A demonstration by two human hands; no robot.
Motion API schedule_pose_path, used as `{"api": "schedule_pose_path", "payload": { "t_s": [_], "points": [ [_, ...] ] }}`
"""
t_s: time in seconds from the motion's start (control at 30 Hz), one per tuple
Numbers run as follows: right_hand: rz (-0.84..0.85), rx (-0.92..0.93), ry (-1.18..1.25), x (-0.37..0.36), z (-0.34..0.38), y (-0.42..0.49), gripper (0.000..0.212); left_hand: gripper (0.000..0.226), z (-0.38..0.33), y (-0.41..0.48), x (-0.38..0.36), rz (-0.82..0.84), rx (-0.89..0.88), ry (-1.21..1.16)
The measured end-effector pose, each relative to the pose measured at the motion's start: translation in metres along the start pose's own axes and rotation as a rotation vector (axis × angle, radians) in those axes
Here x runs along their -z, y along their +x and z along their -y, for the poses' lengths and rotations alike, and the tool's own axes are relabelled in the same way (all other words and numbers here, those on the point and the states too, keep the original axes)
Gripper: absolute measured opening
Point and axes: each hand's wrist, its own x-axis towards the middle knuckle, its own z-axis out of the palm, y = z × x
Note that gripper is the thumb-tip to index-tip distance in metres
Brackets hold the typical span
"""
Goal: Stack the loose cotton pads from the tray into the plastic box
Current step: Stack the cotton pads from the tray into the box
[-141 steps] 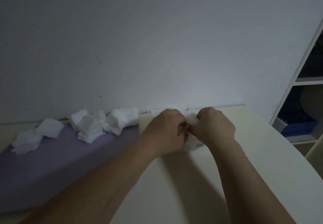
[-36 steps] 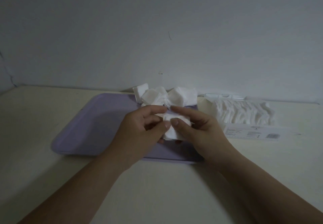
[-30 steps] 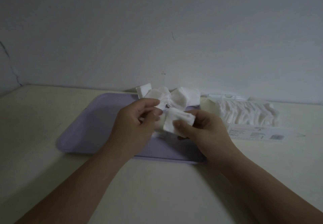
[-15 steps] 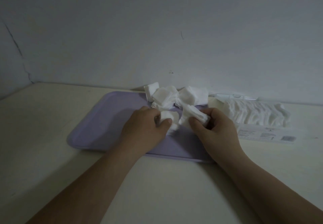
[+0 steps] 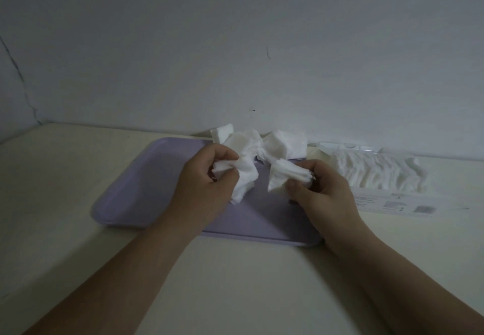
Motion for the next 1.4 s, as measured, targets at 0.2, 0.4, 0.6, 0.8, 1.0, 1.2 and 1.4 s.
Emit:
{"api": "schedule_pose_path", "payload": {
  "t_s": [0.2,0.4,0.6,0.8,1.0,1.2,1.4],
  "points": [
    [-0.02,0.044,-0.139,0.006,0.004,0.002,0.021,0.051,-0.006,0.001,0.005,0.078,0.056,-0.373],
    [0.18,0.033,-0.009,0.009,0.008,0.001,0.02,0.052,-0.014,-0.01,0.001,0.399,0.123,-0.437],
    [0.255,0.018,0.049,0.005,0.006,0.001,0.022,0.051,-0.011,-0.009,0.0,0.293,0.101,-0.314],
    [0.368,-0.031,0.175,0.009,0.009,0.002,0.029,0.05,-0.011,-0.009,-0.002,0.189,0.075,-0.216],
    [0.305,0.078,-0.093,0.002,0.004,0.001,0.033,0.055,-0.008,-0.01,-0.008,0.179,0.024,-0.012],
    [0.328,0.104,-0.35,0.002,0.008,-0.004,0.047,0.033,-0.003,-0.015,-0.011,0.332,0.004,0.044],
    [0.337,-0.202,-0.004,-0.007,0.015,-0.006,0.104,0.032,-0.008,-0.016,-0.008,0.383,0.02,0.092]
  ]
}}
